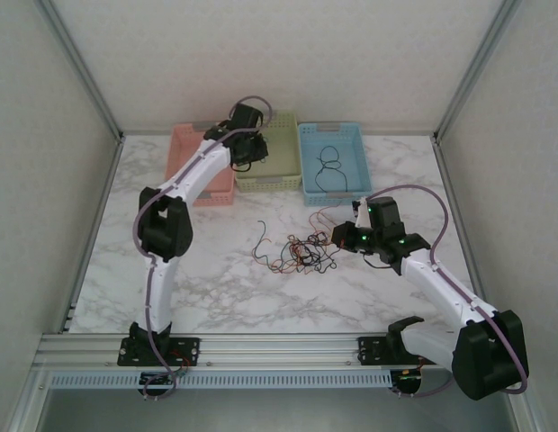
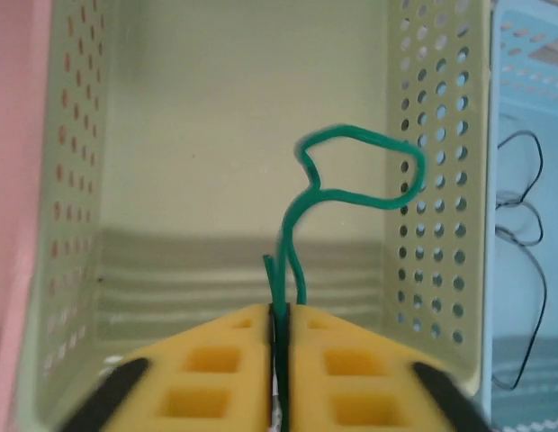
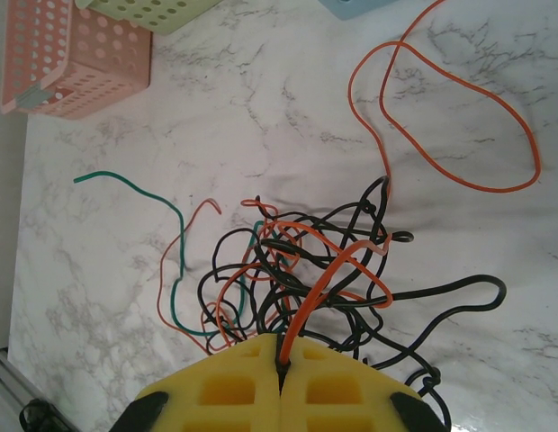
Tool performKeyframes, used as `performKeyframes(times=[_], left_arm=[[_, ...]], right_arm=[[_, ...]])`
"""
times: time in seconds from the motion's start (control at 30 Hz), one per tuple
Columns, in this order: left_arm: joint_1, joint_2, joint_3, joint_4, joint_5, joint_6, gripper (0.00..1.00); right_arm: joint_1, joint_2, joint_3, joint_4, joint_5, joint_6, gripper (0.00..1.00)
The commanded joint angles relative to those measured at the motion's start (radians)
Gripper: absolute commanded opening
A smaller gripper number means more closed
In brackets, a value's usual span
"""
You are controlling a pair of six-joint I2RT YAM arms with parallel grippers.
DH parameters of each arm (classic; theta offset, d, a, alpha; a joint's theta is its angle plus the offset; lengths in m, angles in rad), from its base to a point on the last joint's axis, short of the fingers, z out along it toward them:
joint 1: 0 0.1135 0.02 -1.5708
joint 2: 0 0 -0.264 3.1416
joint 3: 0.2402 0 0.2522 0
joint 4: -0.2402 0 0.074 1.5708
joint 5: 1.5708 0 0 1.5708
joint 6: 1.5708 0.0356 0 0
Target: Untangle the cables
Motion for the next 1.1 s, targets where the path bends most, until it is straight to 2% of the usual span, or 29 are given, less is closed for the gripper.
performKeyframes(times=[0.0, 0.07, 0.13, 0.27, 0.47, 0.63, 0.77, 0.93, 1.0, 1.07], left_arm=[[0.01, 0.054, 0.109, -0.098, 0.031, 0.024, 0.4], [0.014, 0.051, 0.114, -0.101, 0.046, 0.027, 0.56], [0.014, 0.024, 0.099, -0.104, 0.053, 0.034, 0.64], [0.013, -0.133, -0.055, -0.05, 0.074, 0.037, 0.66], [-0.015, -0.529, -0.592, 0.155, 0.119, 0.008, 0.67], [-0.097, -0.829, -1.048, 0.301, 0.141, -0.019, 0.7], [-0.182, -1.01, -1.314, 0.407, 0.192, -0.066, 0.73], [-0.352, -1.112, -1.486, 0.466, 0.176, -0.084, 0.68], [-0.399, -1.11, -1.496, 0.471, 0.168, -0.071, 0.57], [-0.436, -1.096, -1.479, 0.464, 0.161, -0.04, 0.53]], right_arm=[[0.009, -0.004, -0.016, -0.006, -0.001, -0.006, 0.0], [0.01, -0.001, -0.016, -0.006, 0.0, -0.007, 0.0], [0.01, -0.002, -0.016, -0.006, 0.002, -0.007, 0.0], [0.011, -0.004, -0.017, -0.007, 0.005, -0.008, 0.0], [0.013, -0.007, -0.021, -0.008, 0.019, -0.016, 0.0], [0.012, -0.001, -0.021, -0.004, 0.02, -0.016, 0.0], [0.015, -0.004, -0.021, -0.003, 0.019, -0.014, 0.0], [0.015, 0.004, -0.021, -0.001, 0.029, -0.015, 0.0], [0.016, 0.011, -0.022, 0.003, 0.033, -0.014, 0.0], [0.015, 0.019, -0.024, 0.011, 0.033, -0.008, 0.0]])
